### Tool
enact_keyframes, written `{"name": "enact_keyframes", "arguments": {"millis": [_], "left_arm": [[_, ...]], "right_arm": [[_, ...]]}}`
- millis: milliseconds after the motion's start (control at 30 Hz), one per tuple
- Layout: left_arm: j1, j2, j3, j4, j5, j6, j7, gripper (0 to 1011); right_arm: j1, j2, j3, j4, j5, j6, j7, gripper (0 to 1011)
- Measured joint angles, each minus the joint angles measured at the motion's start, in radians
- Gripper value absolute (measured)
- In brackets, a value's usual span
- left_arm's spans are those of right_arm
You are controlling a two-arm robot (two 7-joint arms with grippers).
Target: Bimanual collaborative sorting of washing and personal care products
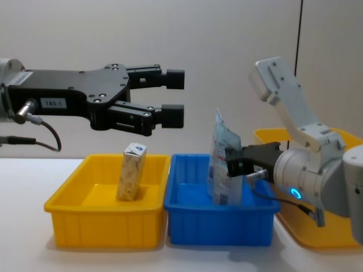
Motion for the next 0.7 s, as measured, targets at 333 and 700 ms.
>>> {"name": "enact_keyframes", "arguments": {"millis": [333, 700], "left_arm": [[0.0, 0.0, 0.0, 0.0, 0.0, 0.0, 0.0, 1001], [0.0, 0.0, 0.0, 0.0, 0.0, 0.0, 0.0, 1001]], "right_arm": [[-0.029, 0.017, 0.021, -0.063, 0.002, 0.011, -0.001, 24], [-0.056, 0.044, 0.06, -0.178, 0.021, 0.012, 0.016, 23]]}}
